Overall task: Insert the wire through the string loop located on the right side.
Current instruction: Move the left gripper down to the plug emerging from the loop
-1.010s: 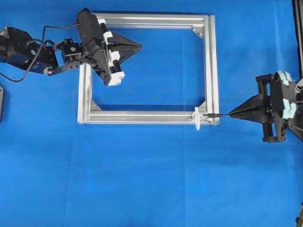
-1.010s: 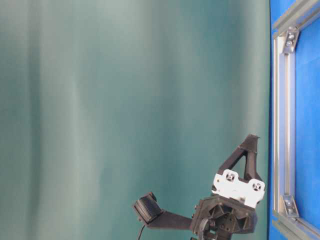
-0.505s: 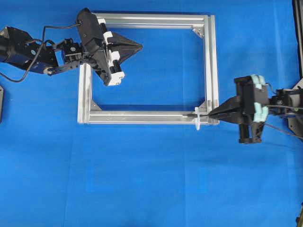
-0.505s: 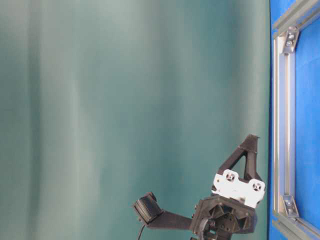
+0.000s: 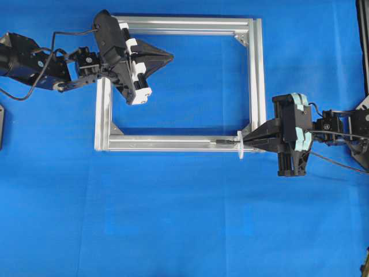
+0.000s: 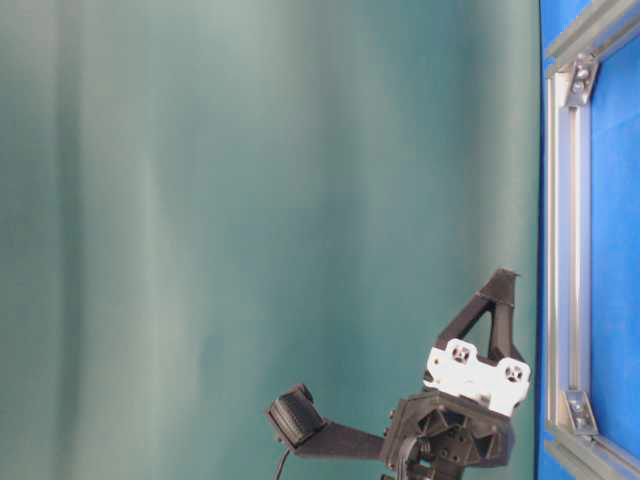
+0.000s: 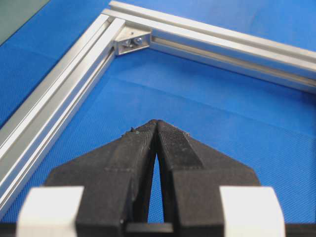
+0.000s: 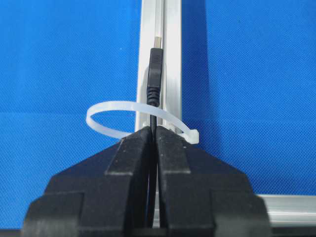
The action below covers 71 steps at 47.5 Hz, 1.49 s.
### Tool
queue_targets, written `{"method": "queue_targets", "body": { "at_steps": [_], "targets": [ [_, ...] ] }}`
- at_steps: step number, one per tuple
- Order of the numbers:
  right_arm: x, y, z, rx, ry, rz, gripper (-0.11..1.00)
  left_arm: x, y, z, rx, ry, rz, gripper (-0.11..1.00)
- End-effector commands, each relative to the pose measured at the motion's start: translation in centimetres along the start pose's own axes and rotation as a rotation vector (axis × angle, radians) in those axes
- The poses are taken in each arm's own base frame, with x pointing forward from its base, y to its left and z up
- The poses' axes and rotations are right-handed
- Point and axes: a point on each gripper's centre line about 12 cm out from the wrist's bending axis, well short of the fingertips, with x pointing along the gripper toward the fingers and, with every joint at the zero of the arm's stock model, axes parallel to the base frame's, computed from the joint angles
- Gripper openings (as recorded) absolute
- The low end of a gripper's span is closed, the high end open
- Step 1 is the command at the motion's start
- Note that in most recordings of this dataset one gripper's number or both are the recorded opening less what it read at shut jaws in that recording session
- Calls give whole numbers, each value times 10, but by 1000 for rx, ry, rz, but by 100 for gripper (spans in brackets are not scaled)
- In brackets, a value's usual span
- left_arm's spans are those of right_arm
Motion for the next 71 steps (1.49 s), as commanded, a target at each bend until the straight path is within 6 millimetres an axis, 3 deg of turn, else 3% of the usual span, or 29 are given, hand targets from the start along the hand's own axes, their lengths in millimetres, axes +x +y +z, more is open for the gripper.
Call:
{"method": "queue_targets", "body": {
  "at_steps": [1, 11, 30, 40, 58, 71],
  "targets": [
    [1, 2, 6, -2, -24, 5, -4, -1, -4, 17, -1, -50, -12, 0],
    [1, 2, 7, -2, -25, 6, -4, -4, -27, 13, 8, -40, -72, 0],
    [1, 2, 7, -2, -27, 6, -4, -25, -125, 5, 50, -22, -324, 0],
    [1, 2, 7, -1, -27, 5, -4, -39, -161, 3, 48, -19, -422, 0],
    [1, 2, 7, -3, -27, 7, -4, -30, -165, 5, 49, 12, -420, 0],
    [1, 2, 8, -3, -30, 8, -4, 6, -177, 25, 56, 19, -405, 0]
  ]
}}
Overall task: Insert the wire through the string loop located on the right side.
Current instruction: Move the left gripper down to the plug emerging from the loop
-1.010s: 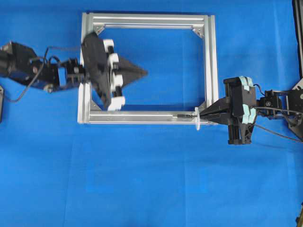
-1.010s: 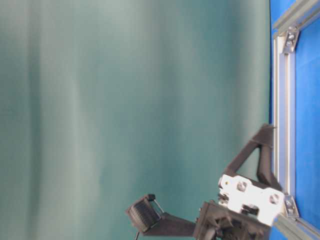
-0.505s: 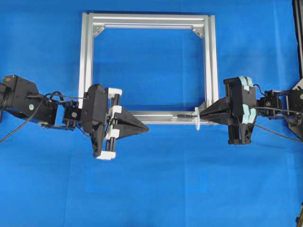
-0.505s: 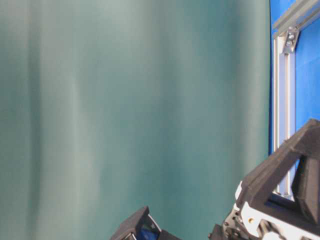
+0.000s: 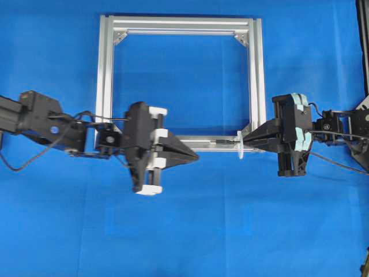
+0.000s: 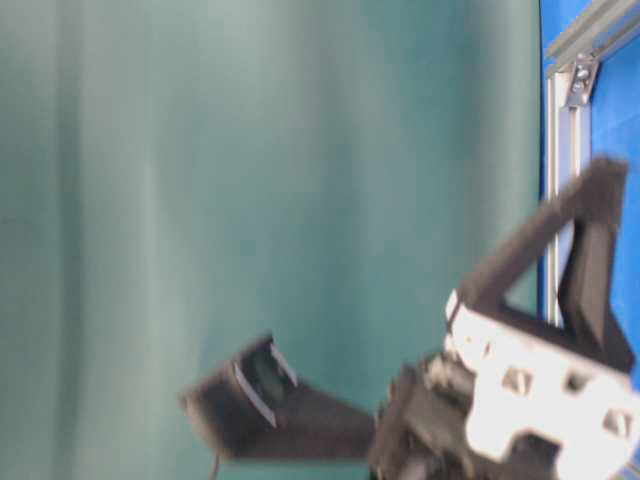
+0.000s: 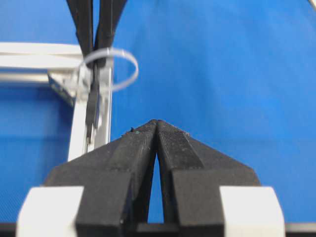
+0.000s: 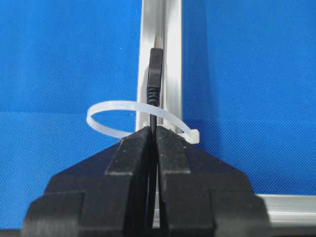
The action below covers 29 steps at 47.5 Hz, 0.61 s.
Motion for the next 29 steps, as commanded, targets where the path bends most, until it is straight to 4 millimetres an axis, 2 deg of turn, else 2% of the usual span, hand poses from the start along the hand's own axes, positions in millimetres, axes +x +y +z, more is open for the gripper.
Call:
{"method": "queue_targets", "body": {
  "at_steps": [1, 13, 29],
  "targets": [
    [2, 3, 8, -3, -30, 8, -4, 13, 2, 23, 1, -37, 4, 0],
    [2, 3, 9, -3, -30, 8, -4, 46, 17, 39, -19, -2, 37, 0],
    [2, 3, 9, -3, -30, 7, -4, 52, 23, 42, -31, 4, 48, 0]
  ]
}}
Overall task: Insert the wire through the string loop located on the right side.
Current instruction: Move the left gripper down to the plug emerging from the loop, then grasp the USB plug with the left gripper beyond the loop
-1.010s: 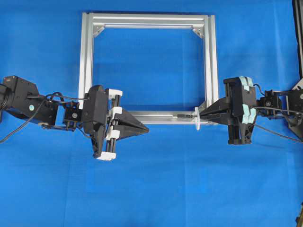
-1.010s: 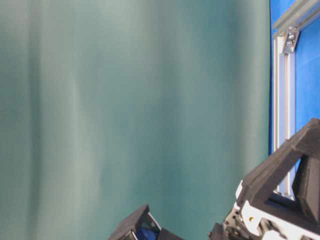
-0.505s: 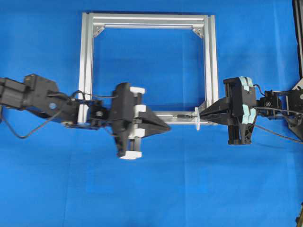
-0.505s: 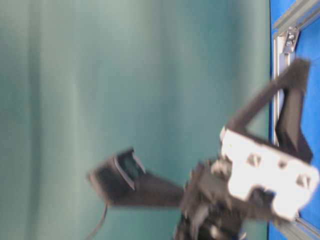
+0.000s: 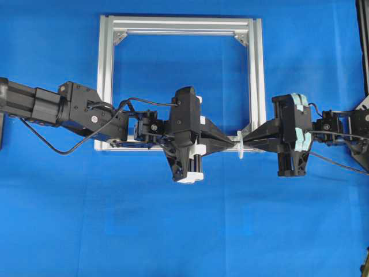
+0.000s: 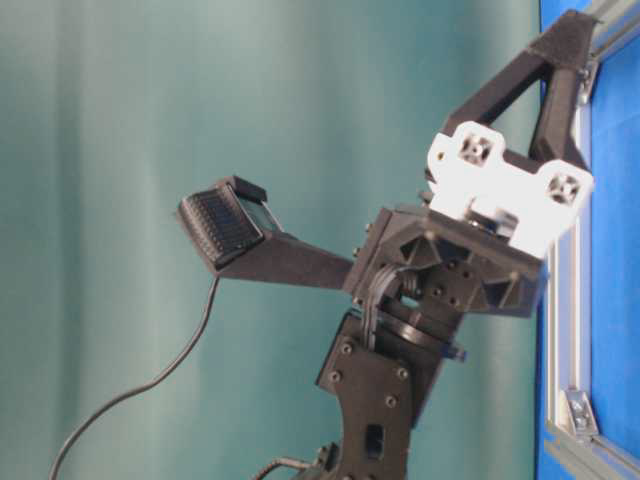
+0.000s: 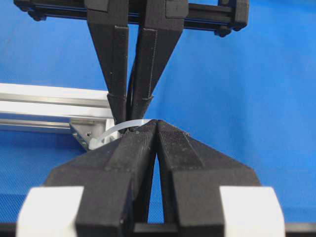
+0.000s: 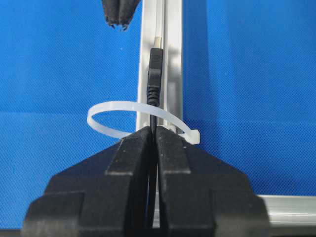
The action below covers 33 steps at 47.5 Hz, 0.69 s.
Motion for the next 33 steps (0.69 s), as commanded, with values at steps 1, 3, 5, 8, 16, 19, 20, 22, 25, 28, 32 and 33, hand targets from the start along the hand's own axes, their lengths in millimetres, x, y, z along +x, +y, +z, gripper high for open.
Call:
{"method": "queue_targets", "body": {
  "at_steps": [1, 3, 5, 8, 16, 19, 20, 22, 25, 28, 32, 33],
  "targets": [
    [1, 2, 9, -2, -31, 7, -4, -1, -2, 17, 3, -43, -6, 0],
    [1, 3, 9, -3, -31, 8, -4, -1, -2, 18, 3, -44, -6, 0],
    [1, 2, 8, -4, -30, 8, -4, -1, -2, 17, 8, -43, -6, 0],
    [1, 2, 8, -2, -32, 6, -4, 0, -3, 17, 13, -44, -8, 0],
    [1, 2, 8, -4, -30, 7, -4, 0, -3, 18, 14, -45, -8, 1],
    [1, 2, 8, -4, -30, 7, -4, 0, -3, 18, 14, -45, -8, 11],
    [1, 2, 8, -4, -30, 7, -4, 0, -3, 18, 15, -45, -8, 16],
    [1, 2, 8, -3, -28, 7, -4, 0, -2, 18, 13, -47, -7, 26],
    [1, 2, 8, -4, -28, 8, -4, 0, -3, 18, 12, -47, -8, 45],
    [1, 2, 8, -4, -30, 7, -4, 0, -3, 18, 14, -47, -9, 64],
    [2, 2, 8, -4, -30, 7, -4, 0, -3, 18, 12, -45, -8, 85],
    [1, 2, 9, -3, -31, 7, -4, 0, -2, 18, 12, -47, -7, 87]
  ]
}}
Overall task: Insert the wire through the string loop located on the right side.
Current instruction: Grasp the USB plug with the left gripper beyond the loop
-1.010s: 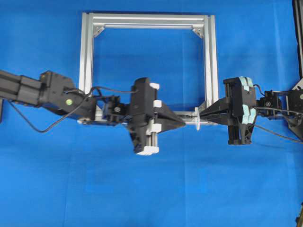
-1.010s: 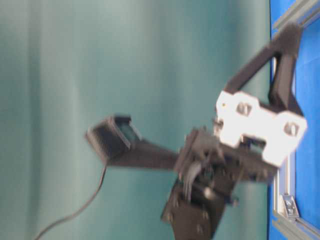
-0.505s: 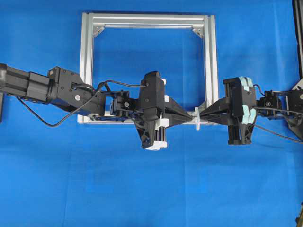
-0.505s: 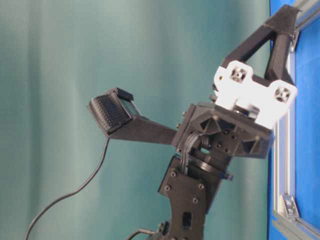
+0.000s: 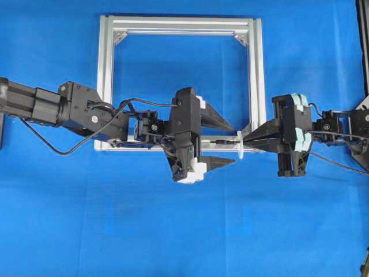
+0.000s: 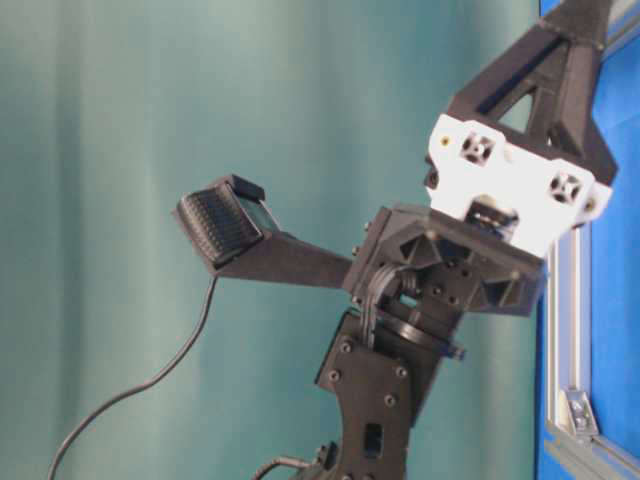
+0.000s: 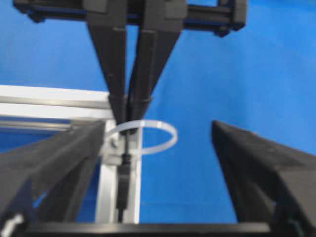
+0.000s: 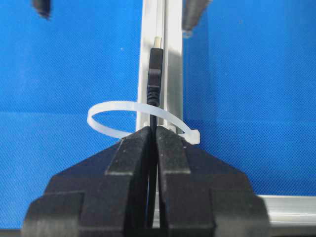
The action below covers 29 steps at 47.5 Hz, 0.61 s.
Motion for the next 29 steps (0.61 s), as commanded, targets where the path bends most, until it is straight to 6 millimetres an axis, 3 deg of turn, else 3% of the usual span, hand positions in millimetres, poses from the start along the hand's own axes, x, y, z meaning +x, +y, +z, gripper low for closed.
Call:
{"method": "queue_targets", "body": {
  "at_steps": [1, 9, 20, 29],
  "targets": [
    [1, 2, 9, -2, -31, 7, -4, -1, -2, 17, 0, -44, -5, 87],
    [1, 2, 8, -2, -28, 6, -4, 0, -1, 11, 2, -29, -4, 82],
    [1, 2, 8, -2, -31, 7, -4, 19, 7, -20, -1, 36, 14, 83],
    [1, 3, 9, -3, -31, 8, -4, 21, 8, -25, -1, 48, 17, 83]
  ]
}}
